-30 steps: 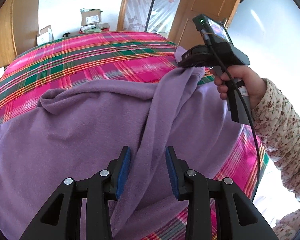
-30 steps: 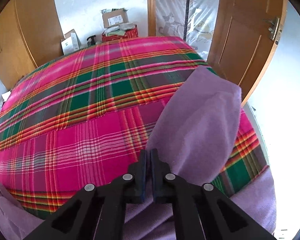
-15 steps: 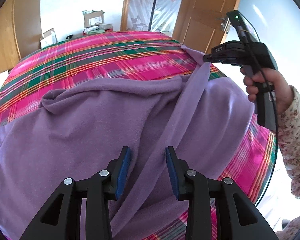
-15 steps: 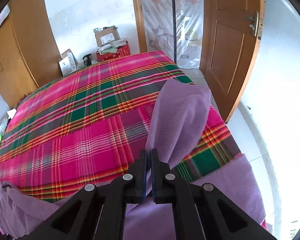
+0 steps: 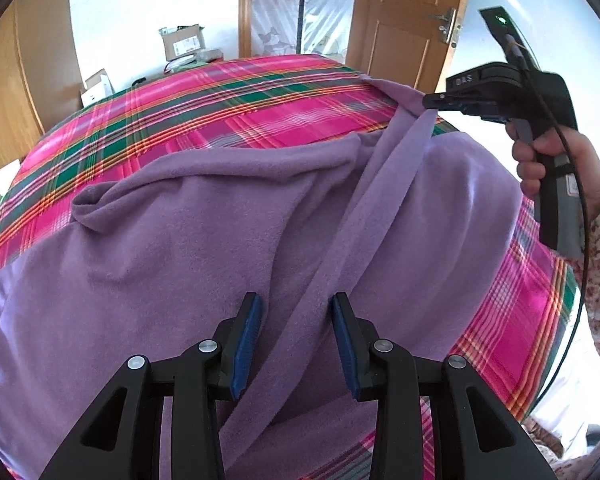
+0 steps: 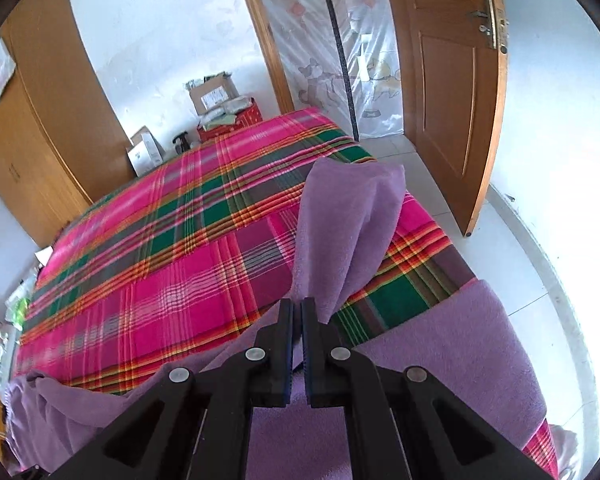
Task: Fold clothes
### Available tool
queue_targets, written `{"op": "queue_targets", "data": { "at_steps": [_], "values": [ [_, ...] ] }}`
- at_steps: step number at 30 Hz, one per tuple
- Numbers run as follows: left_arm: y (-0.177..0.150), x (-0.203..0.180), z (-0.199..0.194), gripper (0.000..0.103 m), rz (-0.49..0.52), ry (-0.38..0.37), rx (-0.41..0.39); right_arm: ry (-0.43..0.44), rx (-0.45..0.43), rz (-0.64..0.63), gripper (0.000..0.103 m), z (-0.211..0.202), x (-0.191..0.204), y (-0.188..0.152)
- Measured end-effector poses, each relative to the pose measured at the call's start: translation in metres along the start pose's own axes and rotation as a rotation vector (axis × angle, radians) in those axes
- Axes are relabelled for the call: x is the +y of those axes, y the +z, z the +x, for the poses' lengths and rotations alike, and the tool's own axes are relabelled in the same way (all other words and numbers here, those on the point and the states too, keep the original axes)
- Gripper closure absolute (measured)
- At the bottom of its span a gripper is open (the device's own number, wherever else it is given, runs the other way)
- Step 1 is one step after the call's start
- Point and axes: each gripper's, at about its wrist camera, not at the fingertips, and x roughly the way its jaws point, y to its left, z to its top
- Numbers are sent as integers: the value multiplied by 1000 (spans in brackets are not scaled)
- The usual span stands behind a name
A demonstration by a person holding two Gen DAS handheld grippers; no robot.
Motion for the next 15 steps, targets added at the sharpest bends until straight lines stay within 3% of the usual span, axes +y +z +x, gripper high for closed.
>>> {"op": "queue_targets", "data": {
  "at_steps": [9, 12, 15],
  "values": [
    [-5, -18, -1, 65, 66, -13, -2, 21, -90, 7, 99, -28, -8, -8],
    [-5, -21, 0, 85, 73, -7, -6, 24, -97, 18, 99, -31, -12, -10],
    [-5, -21, -6, 91, 60, -26, -31, 29, -98, 42, 99, -35, -20, -13]
  ]
}}
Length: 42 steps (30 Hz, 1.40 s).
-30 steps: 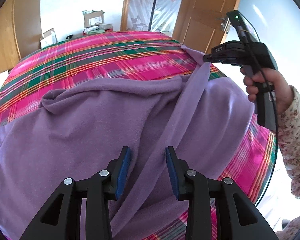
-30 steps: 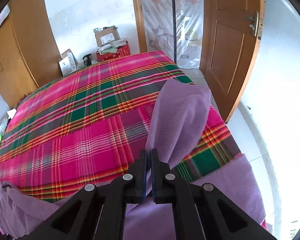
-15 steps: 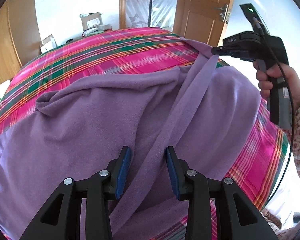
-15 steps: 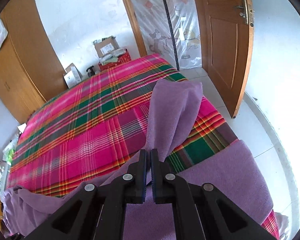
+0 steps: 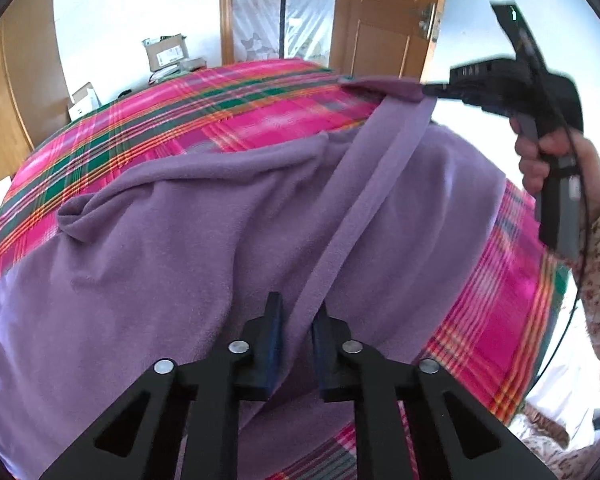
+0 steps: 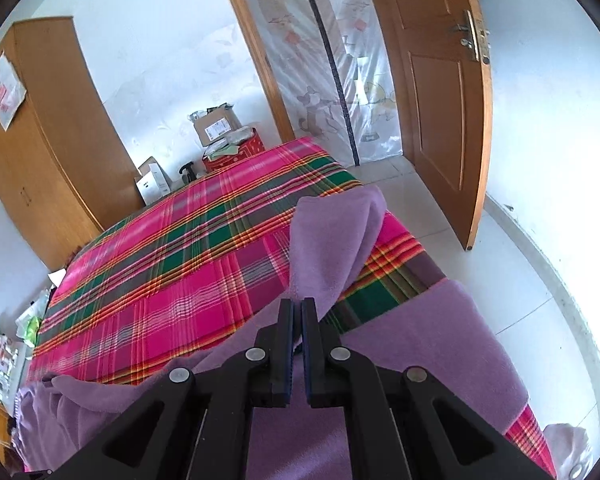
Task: Fold clothes
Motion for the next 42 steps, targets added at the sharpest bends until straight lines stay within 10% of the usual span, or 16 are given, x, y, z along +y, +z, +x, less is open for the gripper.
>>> {"op": "queue_targets", "data": {
  "at_steps": [18, 42],
  "values": [
    [-8, -19, -25, 93, 43, -21, -63, -70, -138, 1, 99, -63, -24, -33],
    [-29, -31, -11, 93, 84, 1, 7, -86, -51, 132, 99, -60, -72, -87]
  ]
}}
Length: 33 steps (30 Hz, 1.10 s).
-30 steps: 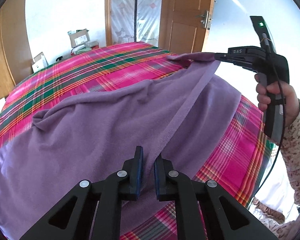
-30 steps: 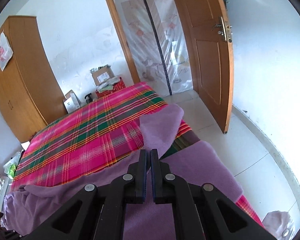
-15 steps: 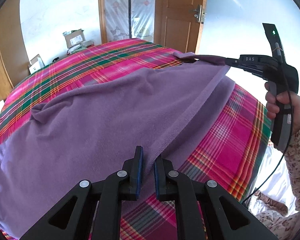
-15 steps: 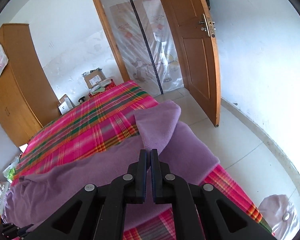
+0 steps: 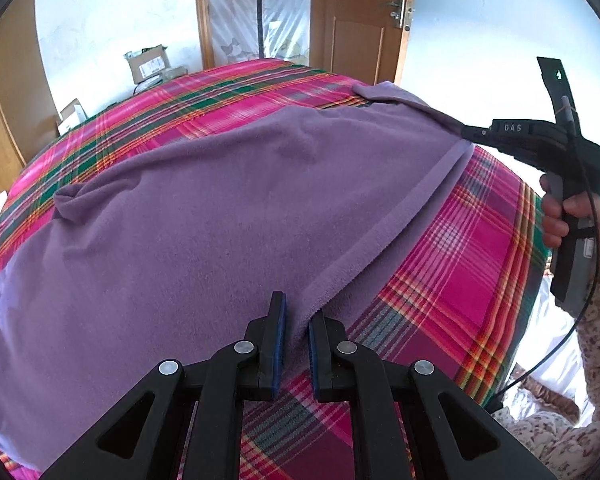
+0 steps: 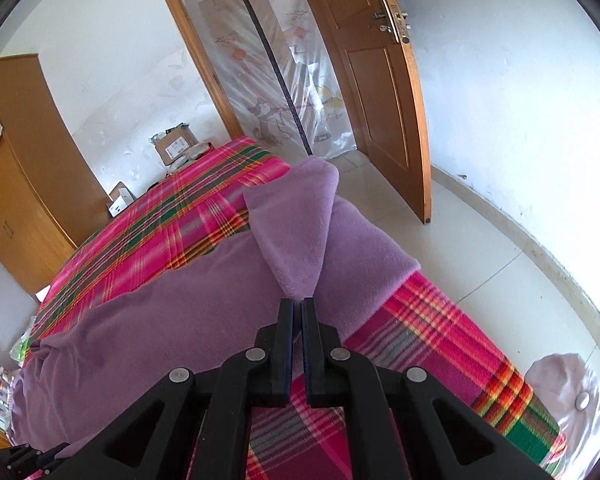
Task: Fold clothes
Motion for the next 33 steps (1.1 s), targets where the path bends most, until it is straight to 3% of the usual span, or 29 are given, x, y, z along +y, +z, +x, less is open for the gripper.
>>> {"op": "queue_targets", "data": {
  "at_steps": [16, 18, 26, 33],
  "values": [
    [-7, -1, -4, 86, 48, -26, 34, -9, 54, -7, 98, 11, -10, -11],
    [-8, 0, -6, 86, 69, -38, 44, -13, 60, -22, 93, 10, -10, -11],
    [11, 10, -15, 83, 15, -104, 16, -18, 76, -84, 88, 3, -10, -6],
    [23, 10, -26, 82, 11, -222, -6, -23, 33, -104, 88, -2, -10, 10]
  ]
}}
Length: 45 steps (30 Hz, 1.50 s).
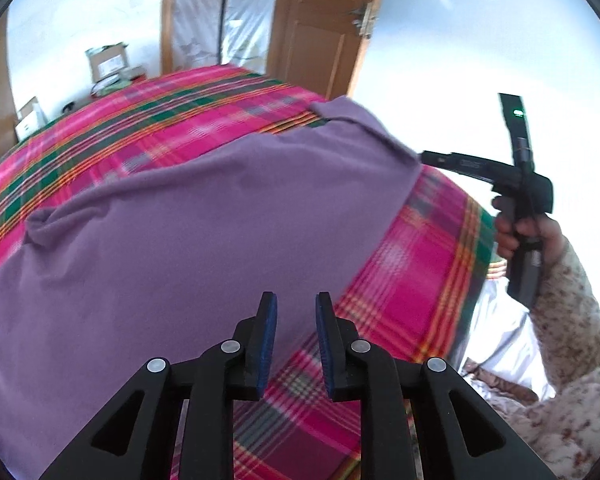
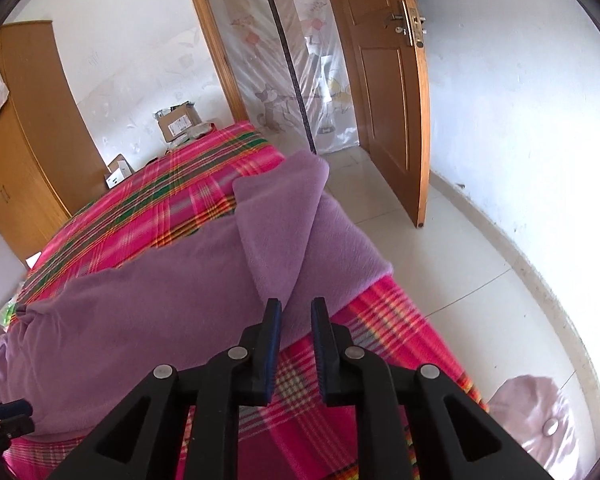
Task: Fold clothes
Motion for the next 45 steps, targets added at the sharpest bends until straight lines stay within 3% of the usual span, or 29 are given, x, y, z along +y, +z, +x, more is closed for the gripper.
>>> {"op": "queue_targets", "data": {
  "at_steps": [4, 8, 12, 17, 25, 28, 30, 32, 38, 45],
  "values": [
    [5, 5, 1, 80, -20, -5, -11, -7, -18, -15, 87, 3, 3, 13],
    [6, 11, 19, 80, -42, 39, 41, -20, -16, -83, 74, 17, 19, 30],
    [7, 15, 33, 79, -54, 71, 78, -32, 13, -187, 68, 38, 43, 43],
    [9, 20, 41, 79, -69, 70, 92, -65, 49, -308, 64, 67, 66, 52],
    [12, 24, 46, 77, -94, 61, 93, -132, 118, -370, 64, 100, 75, 58],
    [14, 24, 47, 77, -98, 63, 94, -137, 112, -351, 69, 99, 71, 59],
    [14, 23, 47, 77, -98, 67, 93, -155, 102, -336, 88, 98, 68, 60],
    [14, 22, 47, 77, -98, 71, 92, -159, 89, -305, 97, 95, 61, 62],
    [14, 21, 47, 77, -105, 80, 90, -114, 28, -161, 99, 77, 28, 76],
    [14, 22, 47, 77, -113, 83, 87, -48, 23, 57, 99, 64, -24, 70]
  ]
}}
